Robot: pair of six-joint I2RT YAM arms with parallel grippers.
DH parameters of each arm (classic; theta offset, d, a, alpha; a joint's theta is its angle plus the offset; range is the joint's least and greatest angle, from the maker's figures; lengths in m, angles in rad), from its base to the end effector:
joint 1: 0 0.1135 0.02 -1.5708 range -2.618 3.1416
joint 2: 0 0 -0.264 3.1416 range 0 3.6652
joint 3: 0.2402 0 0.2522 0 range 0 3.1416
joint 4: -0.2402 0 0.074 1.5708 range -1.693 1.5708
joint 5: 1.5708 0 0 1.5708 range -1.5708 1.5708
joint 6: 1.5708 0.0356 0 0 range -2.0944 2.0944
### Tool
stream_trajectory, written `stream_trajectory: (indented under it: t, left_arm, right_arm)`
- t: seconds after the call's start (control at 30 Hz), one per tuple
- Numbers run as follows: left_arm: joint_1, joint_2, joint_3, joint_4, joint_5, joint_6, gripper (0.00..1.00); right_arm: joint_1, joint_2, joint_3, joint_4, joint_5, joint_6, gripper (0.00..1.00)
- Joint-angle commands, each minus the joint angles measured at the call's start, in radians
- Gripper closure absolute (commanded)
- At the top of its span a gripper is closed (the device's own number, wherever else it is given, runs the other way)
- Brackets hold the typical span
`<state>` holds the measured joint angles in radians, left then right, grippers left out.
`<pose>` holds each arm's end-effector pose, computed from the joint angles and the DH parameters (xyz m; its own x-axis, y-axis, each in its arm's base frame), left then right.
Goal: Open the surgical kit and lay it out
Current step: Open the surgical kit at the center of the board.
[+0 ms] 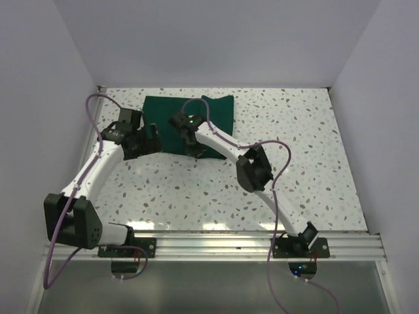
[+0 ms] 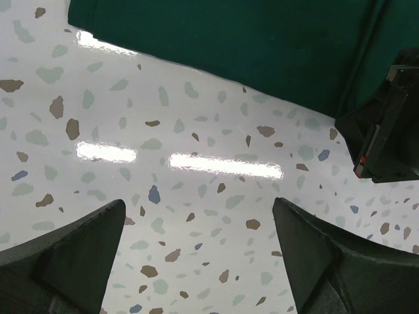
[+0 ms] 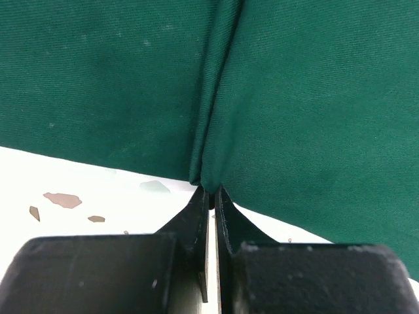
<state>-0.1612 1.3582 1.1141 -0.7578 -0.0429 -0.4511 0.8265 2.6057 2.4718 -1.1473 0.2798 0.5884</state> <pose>0.2722 -0.0427 0.2783 -0.8084 -0.3098 -0.5006 -0.2387 0.9498 -0.2023 0.3654 0.3822 0.1713 -0.9028 -0.1928 -0.3844 -0.1833 0.9811 -0.0617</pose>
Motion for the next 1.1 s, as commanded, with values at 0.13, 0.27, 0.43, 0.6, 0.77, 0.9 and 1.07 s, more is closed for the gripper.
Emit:
stream_trajectory:
  t: [0.13, 0.27, 0.43, 0.6, 0.77, 0.9, 1.07]
  left_arm:
    - [-0.029, 0.008, 0.019, 0.012, 0.029, 0.017, 0.02]
    - [-0.034, 0.015, 0.023, 0.015, 0.029, 0.015, 0.02]
    - [-0.034, 0.015, 0.026, 0.015, 0.02, 0.012, 0.02]
    - [-0.034, 0.025, 0.036, 0.009, 0.009, 0.012, 0.02]
    - [-0.034, 0.036, 0.059, -0.001, -0.015, 0.012, 0.02]
    - [-0.034, 0.041, 0.085, 0.002, -0.031, 0.028, 0.01]
    - [-0.034, 0.082, 0.179, 0.02, -0.023, 0.06, 0.0]
  right_arm:
    - [-0.024, -0.116, -0.03, -0.038, 0.071, 0.016, 1.0]
    - [-0.056, -0.185, -0.03, -0.045, 0.075, 0.017, 1.0]
    - [-0.114, -0.298, -0.031, -0.019, 0.059, 0.011, 1.0]
    - [-0.184, -0.377, -0.086, -0.015, 0.062, 0.005, 1.0]
    - [-0.263, -0.47, -0.252, -0.028, 0.133, 0.016, 1.0]
    - [-0.312, -0.568, -0.457, 0.001, 0.154, 0.022, 1.0]
    - [-0.354, -0.645, -0.579, -0.002, 0.242, 0.054, 1.0]
